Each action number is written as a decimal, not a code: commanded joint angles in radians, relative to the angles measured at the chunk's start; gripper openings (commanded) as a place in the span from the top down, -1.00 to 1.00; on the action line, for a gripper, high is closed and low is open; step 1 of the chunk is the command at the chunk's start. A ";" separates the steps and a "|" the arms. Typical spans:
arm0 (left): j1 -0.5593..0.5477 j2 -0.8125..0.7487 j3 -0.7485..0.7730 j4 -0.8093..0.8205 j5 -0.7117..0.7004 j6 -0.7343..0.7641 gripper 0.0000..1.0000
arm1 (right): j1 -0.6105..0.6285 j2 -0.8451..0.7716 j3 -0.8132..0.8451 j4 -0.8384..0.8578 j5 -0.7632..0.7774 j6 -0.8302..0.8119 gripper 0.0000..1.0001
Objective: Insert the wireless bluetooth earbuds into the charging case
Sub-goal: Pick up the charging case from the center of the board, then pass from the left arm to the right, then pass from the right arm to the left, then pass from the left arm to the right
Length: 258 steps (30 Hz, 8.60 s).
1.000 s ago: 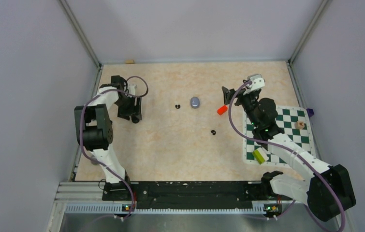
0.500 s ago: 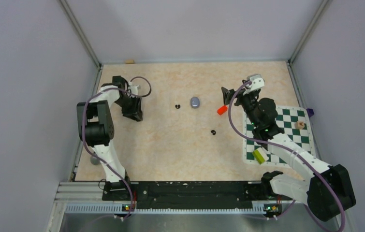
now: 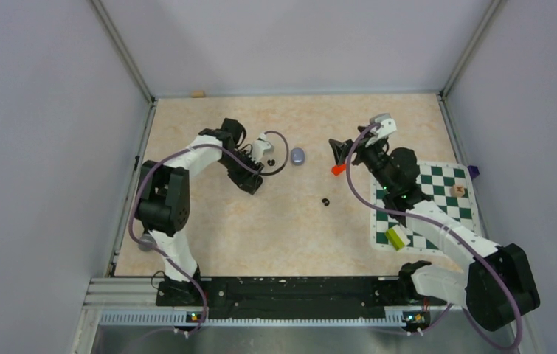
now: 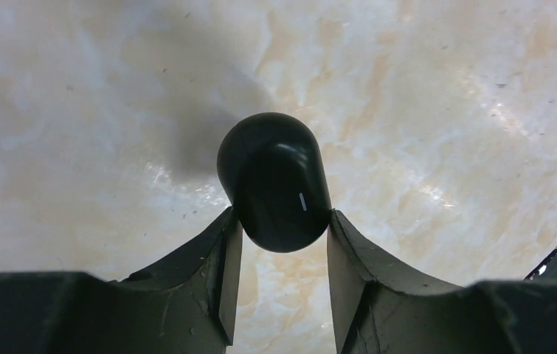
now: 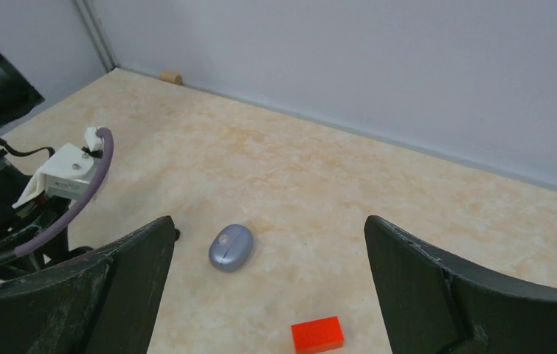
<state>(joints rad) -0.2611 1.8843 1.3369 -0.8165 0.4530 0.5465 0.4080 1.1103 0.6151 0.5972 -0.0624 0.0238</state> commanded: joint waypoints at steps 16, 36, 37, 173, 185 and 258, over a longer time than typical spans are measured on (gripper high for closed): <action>-0.379 -0.301 -0.045 0.090 -0.084 0.232 0.30 | -0.070 0.253 0.058 0.047 -0.631 0.383 -0.60; -0.523 -0.336 -0.055 0.148 -0.170 0.253 0.37 | 0.019 0.431 0.109 0.071 -0.916 0.583 -0.18; -0.523 -0.337 -0.057 0.149 -0.171 0.254 0.37 | 0.030 0.432 0.111 0.062 -0.918 0.576 -0.17; -0.279 -0.322 0.003 0.384 0.735 -0.206 0.82 | 0.028 -0.049 0.080 -0.028 -0.999 0.205 -0.09; -0.326 -0.319 0.031 0.252 0.664 -0.061 0.82 | 0.028 -0.043 0.070 -0.168 -1.043 0.006 0.09; -0.273 -0.396 -0.034 0.465 0.757 -0.296 -0.01 | 0.023 0.029 -0.014 0.208 -0.828 0.376 0.92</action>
<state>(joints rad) -0.5381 1.5330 1.3144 -0.4061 1.1618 0.2787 0.4343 1.1278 0.6014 0.7364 -0.9230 0.3897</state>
